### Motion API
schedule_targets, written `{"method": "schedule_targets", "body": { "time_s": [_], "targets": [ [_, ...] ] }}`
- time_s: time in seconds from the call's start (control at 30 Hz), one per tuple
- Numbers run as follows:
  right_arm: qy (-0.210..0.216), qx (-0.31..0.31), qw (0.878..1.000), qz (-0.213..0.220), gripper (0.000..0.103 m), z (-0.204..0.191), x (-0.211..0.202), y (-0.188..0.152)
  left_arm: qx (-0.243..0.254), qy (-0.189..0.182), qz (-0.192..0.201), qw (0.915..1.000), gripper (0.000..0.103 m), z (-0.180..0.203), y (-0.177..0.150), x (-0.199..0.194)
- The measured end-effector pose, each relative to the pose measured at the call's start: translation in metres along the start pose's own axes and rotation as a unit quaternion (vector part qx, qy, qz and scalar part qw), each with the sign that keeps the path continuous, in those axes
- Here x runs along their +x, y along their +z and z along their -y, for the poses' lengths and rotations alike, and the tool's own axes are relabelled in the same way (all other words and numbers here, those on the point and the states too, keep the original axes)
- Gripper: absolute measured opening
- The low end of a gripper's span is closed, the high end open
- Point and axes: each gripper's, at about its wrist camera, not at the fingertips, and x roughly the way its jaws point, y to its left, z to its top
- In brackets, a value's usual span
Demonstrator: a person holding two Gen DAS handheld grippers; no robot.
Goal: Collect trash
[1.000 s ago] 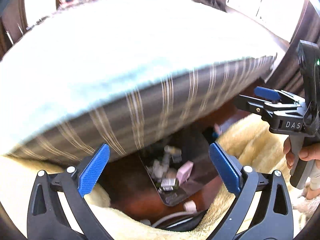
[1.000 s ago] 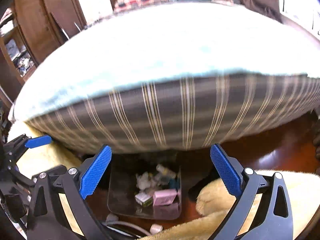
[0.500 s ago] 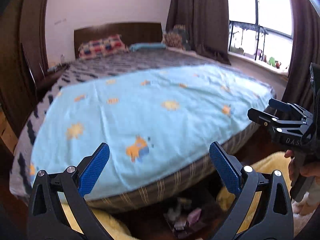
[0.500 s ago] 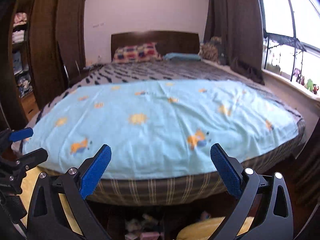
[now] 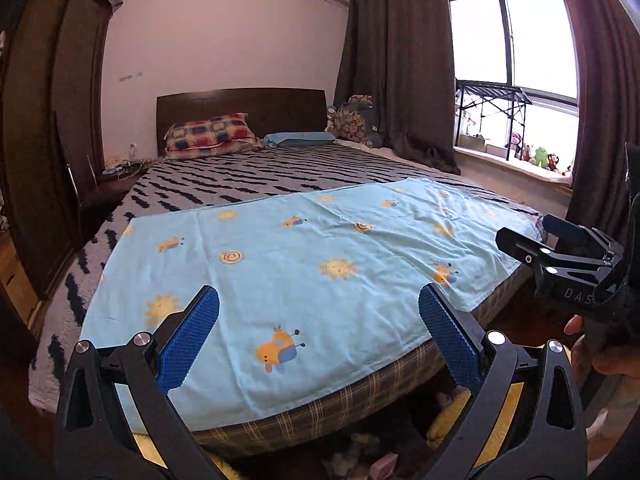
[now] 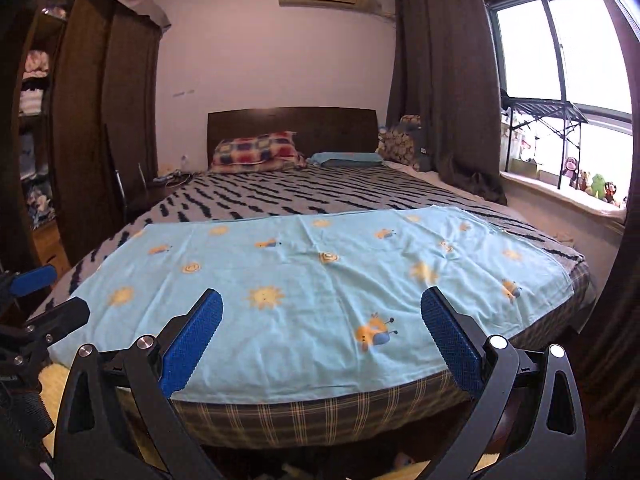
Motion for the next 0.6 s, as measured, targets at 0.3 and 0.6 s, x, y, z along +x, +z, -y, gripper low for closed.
{"method": "schedule_targets", "body": {
  "time_s": [0.3, 0.6],
  "targets": [
    [-0.007, -0.001, 1.000, -0.018, 0.100, -0.008, 0.003, -0.011, -0.030, 0.004, -0.010, 0.9995, 0.095, -0.013, -0.010, 0.000],
    [-0.004, 0.003, 1.000, -0.016, 0.100, -0.009, 0.001, -0.014, -0.035, 0.005, -0.010, 0.9993, 0.095, -0.016, -0.010, -0.001]
  ]
}}
